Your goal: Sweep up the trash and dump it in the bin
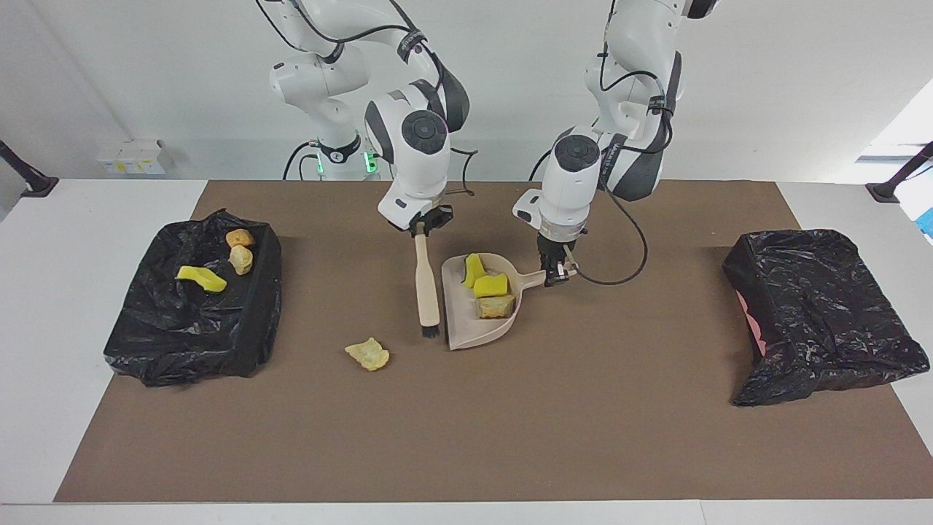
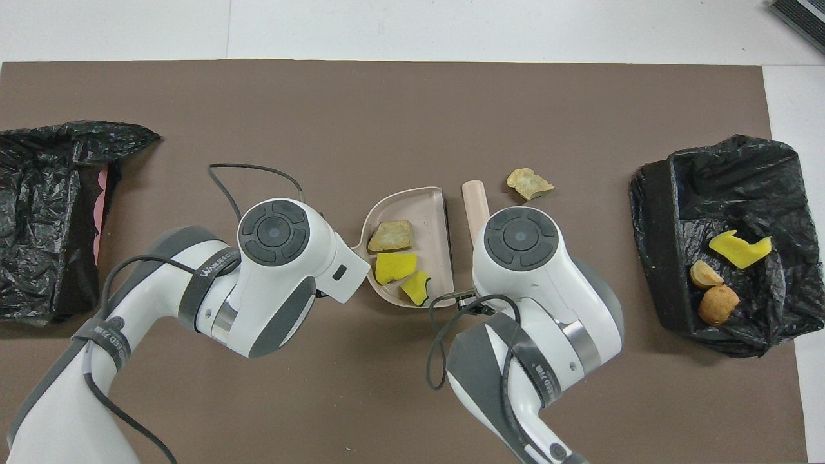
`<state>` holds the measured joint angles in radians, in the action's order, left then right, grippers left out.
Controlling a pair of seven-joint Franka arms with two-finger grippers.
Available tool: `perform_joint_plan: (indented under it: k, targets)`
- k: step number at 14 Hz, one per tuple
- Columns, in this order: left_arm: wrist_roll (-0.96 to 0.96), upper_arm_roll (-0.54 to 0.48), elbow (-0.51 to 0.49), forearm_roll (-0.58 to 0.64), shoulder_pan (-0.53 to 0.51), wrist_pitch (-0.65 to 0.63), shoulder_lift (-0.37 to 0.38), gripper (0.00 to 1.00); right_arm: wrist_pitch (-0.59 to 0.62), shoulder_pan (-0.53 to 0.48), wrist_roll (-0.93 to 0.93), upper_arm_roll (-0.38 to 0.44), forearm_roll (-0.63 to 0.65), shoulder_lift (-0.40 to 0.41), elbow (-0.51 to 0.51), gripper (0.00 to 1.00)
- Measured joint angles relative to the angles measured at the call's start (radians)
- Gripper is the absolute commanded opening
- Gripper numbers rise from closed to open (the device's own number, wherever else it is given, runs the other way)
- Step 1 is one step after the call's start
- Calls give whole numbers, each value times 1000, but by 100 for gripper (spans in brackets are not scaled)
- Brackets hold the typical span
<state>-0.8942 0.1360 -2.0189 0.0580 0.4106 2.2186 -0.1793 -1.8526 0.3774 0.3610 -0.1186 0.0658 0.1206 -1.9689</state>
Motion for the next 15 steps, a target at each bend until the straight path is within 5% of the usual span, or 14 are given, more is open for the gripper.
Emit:
perform_joint_plan:
  k: [5, 9, 15]
  targets:
    - [0, -1, -2, 0, -21, 4, 0, 0, 50, -182, -181, 7, 176, 133, 192, 0]
    - [0, -1, -2, 0, -22, 8, 0, 0, 41, -298, -213, 11, 183, 229, 213, 0]
    - [0, -1, -3, 0, -22, 18, 0, 0, 29, -219, -221, -14, 52, 242, 171, 0]
